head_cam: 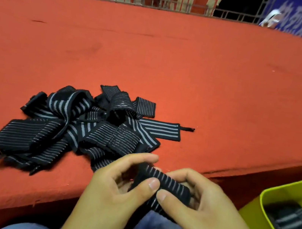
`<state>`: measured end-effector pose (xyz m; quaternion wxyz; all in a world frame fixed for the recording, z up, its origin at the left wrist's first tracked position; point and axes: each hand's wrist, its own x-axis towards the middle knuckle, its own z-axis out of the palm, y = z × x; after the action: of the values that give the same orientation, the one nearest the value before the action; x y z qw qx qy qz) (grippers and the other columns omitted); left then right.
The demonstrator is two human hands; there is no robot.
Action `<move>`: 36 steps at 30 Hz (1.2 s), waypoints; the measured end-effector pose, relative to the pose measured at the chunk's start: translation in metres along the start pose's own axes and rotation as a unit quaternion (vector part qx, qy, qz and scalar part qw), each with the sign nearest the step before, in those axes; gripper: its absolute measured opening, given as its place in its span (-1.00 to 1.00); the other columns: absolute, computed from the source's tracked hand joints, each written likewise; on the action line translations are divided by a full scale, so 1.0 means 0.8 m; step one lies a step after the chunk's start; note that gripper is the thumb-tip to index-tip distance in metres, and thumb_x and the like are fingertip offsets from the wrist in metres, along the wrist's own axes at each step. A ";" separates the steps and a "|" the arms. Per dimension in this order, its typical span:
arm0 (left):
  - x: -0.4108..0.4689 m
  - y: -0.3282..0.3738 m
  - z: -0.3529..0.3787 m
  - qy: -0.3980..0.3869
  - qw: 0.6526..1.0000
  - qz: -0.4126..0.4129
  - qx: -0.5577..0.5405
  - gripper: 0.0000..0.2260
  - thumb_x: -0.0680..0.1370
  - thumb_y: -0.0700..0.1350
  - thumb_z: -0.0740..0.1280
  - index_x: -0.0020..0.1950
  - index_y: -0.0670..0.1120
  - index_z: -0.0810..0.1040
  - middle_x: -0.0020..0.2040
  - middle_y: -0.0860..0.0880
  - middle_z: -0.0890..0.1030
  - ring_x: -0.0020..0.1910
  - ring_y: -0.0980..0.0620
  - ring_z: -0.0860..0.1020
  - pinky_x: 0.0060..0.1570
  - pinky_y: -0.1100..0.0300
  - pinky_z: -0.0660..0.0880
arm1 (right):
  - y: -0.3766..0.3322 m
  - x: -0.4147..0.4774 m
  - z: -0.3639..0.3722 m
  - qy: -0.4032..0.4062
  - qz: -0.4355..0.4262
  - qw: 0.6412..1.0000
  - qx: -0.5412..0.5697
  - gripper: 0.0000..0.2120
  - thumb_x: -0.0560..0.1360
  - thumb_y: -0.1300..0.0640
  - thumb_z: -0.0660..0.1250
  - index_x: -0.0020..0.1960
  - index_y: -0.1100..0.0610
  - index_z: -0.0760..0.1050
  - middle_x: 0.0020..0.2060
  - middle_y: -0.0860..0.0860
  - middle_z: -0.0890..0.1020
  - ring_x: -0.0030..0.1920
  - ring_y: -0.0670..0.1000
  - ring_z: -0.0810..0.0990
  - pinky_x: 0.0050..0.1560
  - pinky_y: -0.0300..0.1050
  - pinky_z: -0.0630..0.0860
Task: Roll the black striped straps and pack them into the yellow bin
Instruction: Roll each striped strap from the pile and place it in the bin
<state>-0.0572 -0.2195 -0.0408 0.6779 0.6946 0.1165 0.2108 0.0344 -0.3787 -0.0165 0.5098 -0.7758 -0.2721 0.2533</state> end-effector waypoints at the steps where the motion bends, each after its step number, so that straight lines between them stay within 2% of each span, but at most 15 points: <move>1: 0.006 0.010 0.009 -0.025 1.000 0.014 -0.006 -0.67 0.41 -0.16 0.58 0.10 0.16 0.71 0.00 0.00 0.76 0.00 0.13 0.71 -0.02 0.38 0.56 | -0.010 -0.006 -0.018 -0.006 -0.006 1.000 -0.024 -0.85 0.46 -0.01 0.54 0.01 -0.16 0.65 -0.15 -0.11 0.75 -0.08 -0.10 0.73 0.11 0.04 0.64; 5: 0.026 0.032 0.054 -0.087 0.994 0.062 0.010 -0.66 0.42 -0.13 0.52 0.13 0.19 0.68 0.04 0.04 0.75 0.08 0.10 0.71 0.02 0.35 0.57 | -0.029 -0.024 -0.086 -0.027 -0.010 0.994 -0.107 -0.76 0.45 -0.15 0.52 0.03 -0.05 0.67 -0.22 -0.03 0.73 -0.22 -0.12 0.63 -0.05 0.10 0.60; 8: 0.041 0.034 0.098 -0.120 0.991 0.063 -0.004 -0.69 0.44 -0.09 0.53 0.16 0.15 0.67 0.07 0.04 0.74 0.11 0.10 0.69 0.06 0.31 0.57 | -0.020 -0.037 -0.126 0.004 -0.012 0.995 -0.104 -0.82 0.52 -0.05 0.51 -0.01 0.05 0.69 -0.23 0.08 0.70 -0.23 -0.11 0.58 -0.13 0.11 0.55; 10: 0.049 0.034 0.131 -0.139 0.988 0.067 0.001 -0.72 0.48 -0.02 0.55 0.17 0.09 0.67 0.07 0.10 0.73 0.10 0.18 0.67 0.05 0.38 0.53 | -0.008 -0.051 -0.150 0.020 -0.004 0.997 -0.081 -0.82 0.55 0.00 0.51 0.03 0.10 0.69 -0.12 0.19 0.70 -0.17 -0.08 0.58 -0.13 0.09 0.54; 11: 0.052 0.035 0.143 -0.143 0.987 0.067 0.003 -0.73 0.48 0.01 0.51 0.17 0.07 0.66 0.07 0.14 0.72 0.09 0.23 0.66 0.03 0.43 0.51 | -0.001 -0.055 -0.160 0.032 0.000 0.997 -0.064 -0.81 0.54 0.00 0.51 0.05 0.11 0.70 -0.08 0.20 0.71 -0.14 -0.08 0.59 -0.14 0.02 0.54; 13: 0.059 0.033 0.168 -0.156 0.986 0.063 0.012 -0.70 0.49 0.06 0.39 0.20 0.04 0.64 0.08 0.18 0.71 0.08 0.28 0.64 0.03 0.46 0.48 | 0.017 -0.065 -0.184 0.070 0.015 0.997 -0.012 -0.75 0.49 0.00 0.52 0.07 0.13 0.70 -0.05 0.18 0.74 -0.10 -0.04 0.62 -0.08 -0.08 0.52; 16: 0.069 0.013 0.195 -0.182 0.977 0.060 0.091 -0.75 0.59 0.08 0.34 0.24 0.09 0.62 0.13 0.27 0.68 0.16 0.35 0.59 0.14 0.42 0.46 | 0.045 -0.073 -0.220 0.119 0.050 0.991 0.027 -0.70 0.43 -0.02 0.59 0.10 0.09 0.71 0.03 0.16 0.76 0.02 0.08 0.72 0.12 0.08 0.55; 17: 0.072 0.003 0.200 -0.193 0.971 0.060 0.130 -0.79 0.61 0.06 0.35 0.24 0.12 0.62 0.15 0.29 0.66 0.18 0.37 0.57 0.19 0.38 0.46 | 0.054 -0.076 -0.233 0.129 0.064 0.989 0.015 -0.72 0.43 -0.02 0.59 0.08 0.07 0.72 0.00 0.11 0.77 0.03 0.06 0.73 0.13 0.06 0.56; 20: 0.069 -0.026 0.212 -0.220 0.949 0.073 0.215 -0.81 0.61 0.00 0.40 0.20 0.18 0.65 0.19 0.32 0.63 0.25 0.35 0.54 0.32 0.23 0.44 | 0.081 -0.086 -0.272 0.138 0.128 0.981 -0.042 -0.83 0.50 0.03 0.51 0.03 0.09 0.70 -0.08 0.09 0.77 -0.10 -0.04 0.72 0.00 -0.12 0.55; 22: 0.063 -0.036 0.216 -0.234 0.939 0.075 0.242 -0.82 0.58 -0.01 0.43 0.16 0.21 0.67 0.20 0.35 0.60 0.26 0.35 0.52 0.28 0.34 0.42 | 0.099 -0.093 -0.287 0.101 0.171 0.976 -0.091 -0.86 0.53 0.04 0.51 0.01 0.09 0.69 -0.12 0.04 0.76 -0.18 -0.12 0.66 -0.14 -0.26 0.49; 25: 0.057 -0.044 0.216 -0.225 0.939 0.074 0.250 -0.79 0.55 -0.03 0.45 0.15 0.21 0.67 0.19 0.36 0.60 0.20 0.29 0.56 0.15 0.52 0.35 | 0.126 -0.100 -0.295 0.054 0.211 0.965 -0.146 -0.87 0.52 0.05 0.53 -0.05 0.11 0.68 -0.26 -0.06 0.68 -0.31 -0.18 0.57 -0.28 -0.32 0.43; 28: 0.057 -0.041 0.216 -0.220 0.938 0.073 0.256 -0.78 0.54 -0.01 0.44 0.17 0.19 0.67 0.20 0.35 0.60 0.20 0.28 0.56 0.13 0.57 0.32 | 0.139 -0.103 -0.326 0.050 0.240 0.948 -0.203 -0.84 0.54 0.04 0.50 -0.07 0.14 0.66 -0.32 -0.05 0.63 -0.43 -0.16 0.51 -0.36 -0.23 0.46; 30: 0.057 -0.040 0.218 -0.227 0.935 0.075 0.262 -0.79 0.54 0.01 0.43 0.17 0.21 0.66 0.20 0.35 0.59 0.21 0.28 0.55 0.14 0.56 0.32 | 0.144 -0.102 -0.361 0.065 0.267 0.931 -0.242 -0.76 0.53 0.04 0.48 -0.09 0.23 0.63 -0.35 0.02 0.62 -0.42 -0.08 0.54 -0.37 -0.14 0.53; 34: 0.057 -0.039 0.222 -0.227 0.932 0.072 0.274 -0.79 0.55 0.03 0.43 0.17 0.23 0.64 0.21 0.37 0.57 0.21 0.30 0.54 0.13 0.55 0.33 | 0.169 -0.082 -0.412 0.035 0.344 0.868 -0.357 -0.72 0.50 -0.01 0.49 -0.25 0.15 0.55 -0.42 0.01 0.64 -0.43 0.00 0.60 -0.40 -0.12 0.58; 36: 0.056 -0.040 0.222 -0.227 0.933 0.066 0.271 -0.79 0.55 0.03 0.43 0.17 0.23 0.64 0.21 0.37 0.57 0.20 0.31 0.55 0.13 0.54 0.34 | 0.185 -0.067 -0.420 0.004 0.390 0.838 -0.382 -0.74 0.50 -0.03 0.50 -0.17 0.16 0.62 -0.32 0.03 0.72 -0.35 0.02 0.70 -0.37 -0.09 0.63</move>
<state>0.0664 -0.3566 -0.0647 0.4570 0.8873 -0.0334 0.0520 0.2451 -0.6839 -0.0297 0.0327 -0.9519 -0.0198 0.3040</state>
